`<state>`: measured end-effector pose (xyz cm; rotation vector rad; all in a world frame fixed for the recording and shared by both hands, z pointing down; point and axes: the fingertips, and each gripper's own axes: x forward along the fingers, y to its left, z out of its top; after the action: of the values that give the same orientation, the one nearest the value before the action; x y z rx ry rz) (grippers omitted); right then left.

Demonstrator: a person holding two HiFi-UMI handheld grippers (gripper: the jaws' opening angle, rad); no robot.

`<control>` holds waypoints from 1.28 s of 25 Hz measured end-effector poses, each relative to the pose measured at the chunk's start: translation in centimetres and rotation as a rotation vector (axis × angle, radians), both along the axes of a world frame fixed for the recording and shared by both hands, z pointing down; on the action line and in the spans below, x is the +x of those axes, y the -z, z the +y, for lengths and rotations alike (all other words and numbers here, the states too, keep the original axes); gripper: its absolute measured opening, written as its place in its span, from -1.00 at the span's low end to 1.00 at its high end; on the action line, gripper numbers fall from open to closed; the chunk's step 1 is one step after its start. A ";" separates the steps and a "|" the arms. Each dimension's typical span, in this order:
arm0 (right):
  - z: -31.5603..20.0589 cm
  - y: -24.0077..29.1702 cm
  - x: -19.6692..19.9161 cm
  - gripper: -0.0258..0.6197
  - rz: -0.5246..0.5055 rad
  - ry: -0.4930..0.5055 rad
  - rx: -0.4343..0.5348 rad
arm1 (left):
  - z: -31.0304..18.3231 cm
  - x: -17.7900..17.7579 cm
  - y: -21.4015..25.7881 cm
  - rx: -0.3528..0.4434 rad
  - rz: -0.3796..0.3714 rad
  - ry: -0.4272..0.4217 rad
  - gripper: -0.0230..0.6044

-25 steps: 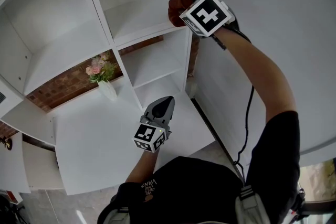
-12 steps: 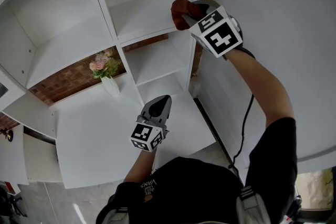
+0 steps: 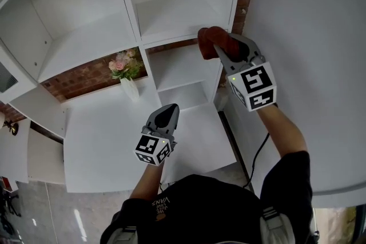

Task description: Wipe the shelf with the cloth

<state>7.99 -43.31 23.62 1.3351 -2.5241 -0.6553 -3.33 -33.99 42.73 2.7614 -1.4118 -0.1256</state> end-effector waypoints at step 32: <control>6.3 -26.6 2.3 -0.60 -0.197 0.038 -0.464 | 2.8 0.9 -6.9 -0.159 0.013 0.205 -0.90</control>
<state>10.31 -37.00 50.21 1.2287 -2.6303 0.0686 -2.40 -31.23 49.67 2.4825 -1.6225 -0.0350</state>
